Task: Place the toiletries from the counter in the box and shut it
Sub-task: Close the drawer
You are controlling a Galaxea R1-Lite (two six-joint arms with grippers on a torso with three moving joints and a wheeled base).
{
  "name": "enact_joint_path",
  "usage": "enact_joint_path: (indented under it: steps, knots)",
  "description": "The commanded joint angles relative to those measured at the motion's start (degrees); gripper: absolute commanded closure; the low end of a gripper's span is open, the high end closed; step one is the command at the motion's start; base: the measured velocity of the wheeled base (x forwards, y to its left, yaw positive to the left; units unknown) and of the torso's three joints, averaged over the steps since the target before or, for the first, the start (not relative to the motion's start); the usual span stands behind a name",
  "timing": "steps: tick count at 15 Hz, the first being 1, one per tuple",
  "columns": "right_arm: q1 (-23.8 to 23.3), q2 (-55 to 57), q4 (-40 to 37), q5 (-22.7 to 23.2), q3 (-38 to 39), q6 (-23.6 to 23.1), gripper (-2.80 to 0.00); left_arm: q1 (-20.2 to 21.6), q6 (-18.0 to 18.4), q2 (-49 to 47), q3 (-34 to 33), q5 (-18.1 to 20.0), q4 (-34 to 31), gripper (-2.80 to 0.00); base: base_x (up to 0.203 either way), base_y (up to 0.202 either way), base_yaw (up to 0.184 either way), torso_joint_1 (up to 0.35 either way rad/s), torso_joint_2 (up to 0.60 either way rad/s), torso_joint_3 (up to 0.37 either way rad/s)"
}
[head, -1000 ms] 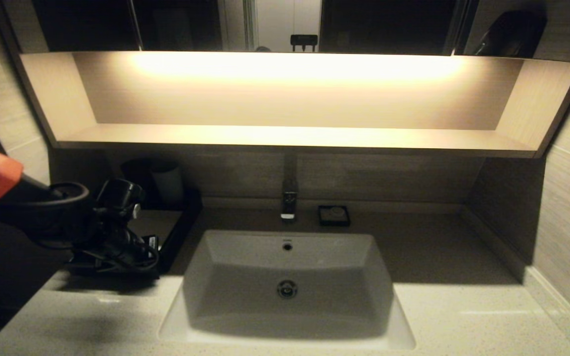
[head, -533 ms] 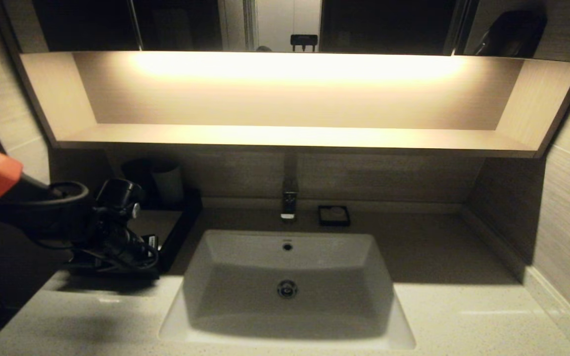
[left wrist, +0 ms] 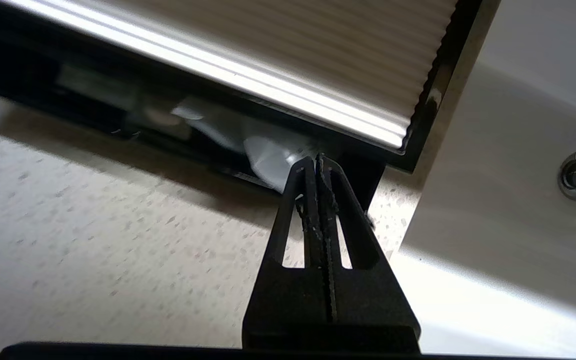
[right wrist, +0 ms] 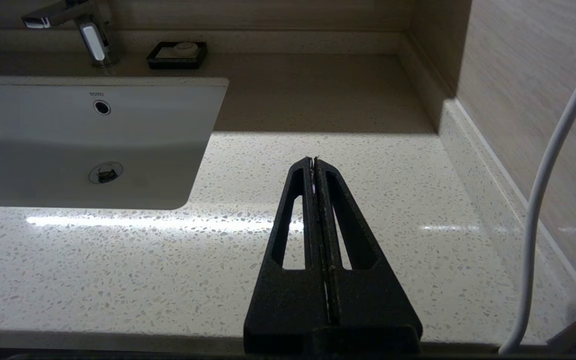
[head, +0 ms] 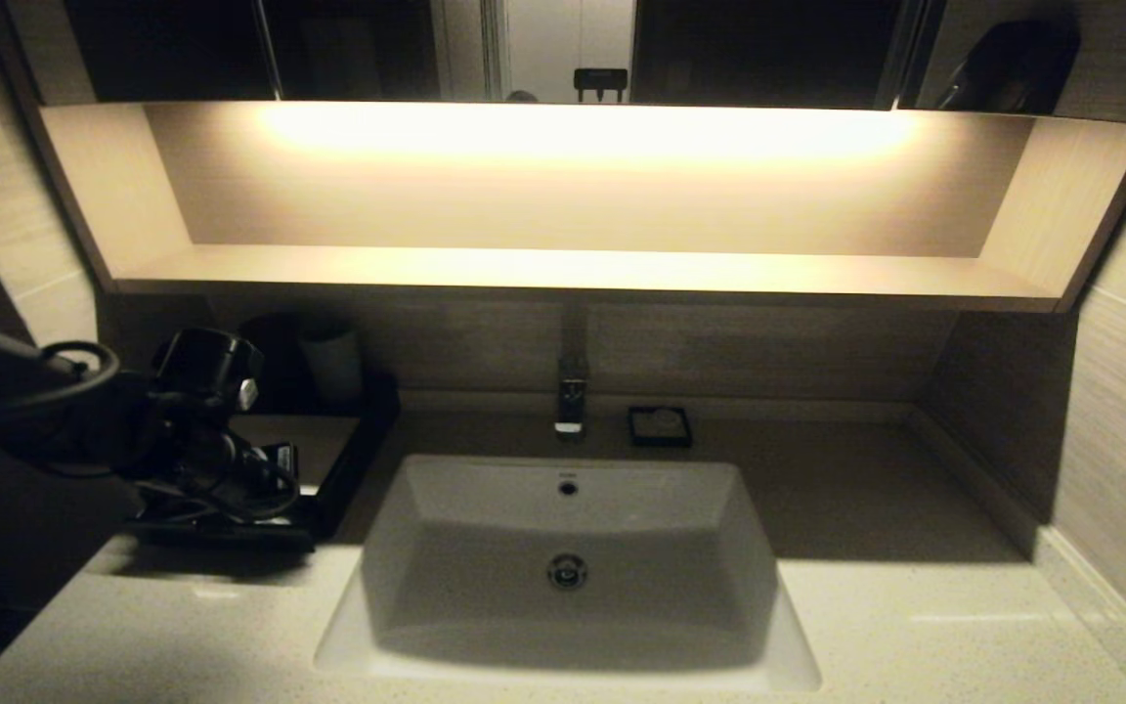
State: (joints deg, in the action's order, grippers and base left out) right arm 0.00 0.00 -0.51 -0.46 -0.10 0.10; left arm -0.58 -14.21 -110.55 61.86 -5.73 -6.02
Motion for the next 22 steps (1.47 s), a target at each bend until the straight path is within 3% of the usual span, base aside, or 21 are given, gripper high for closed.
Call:
enact_joint_path:
  steps: [1,8,22]
  knots:
    - [0.0,0.0,-0.01,0.02,0.01,-0.01,0.0,0.86,0.2,3.37,-1.86,-0.13,-0.49,0.0,0.0,0.0,0.0,0.0,0.0,0.0]
    - [0.0,0.0,-0.01,0.02,0.01,-0.01,0.0,1.55,1.12,6.11,-12.04,-0.16,-2.18,0.0,0.0,0.0,0.0,0.0,0.0,0.0]
    - [0.0,0.0,-0.01,0.02,0.01,-0.01,0.0,1.55,1.81,-3.39,-8.08,-0.1,1.81,0.0,0.0,0.0,0.0,0.0,0.0,0.0]
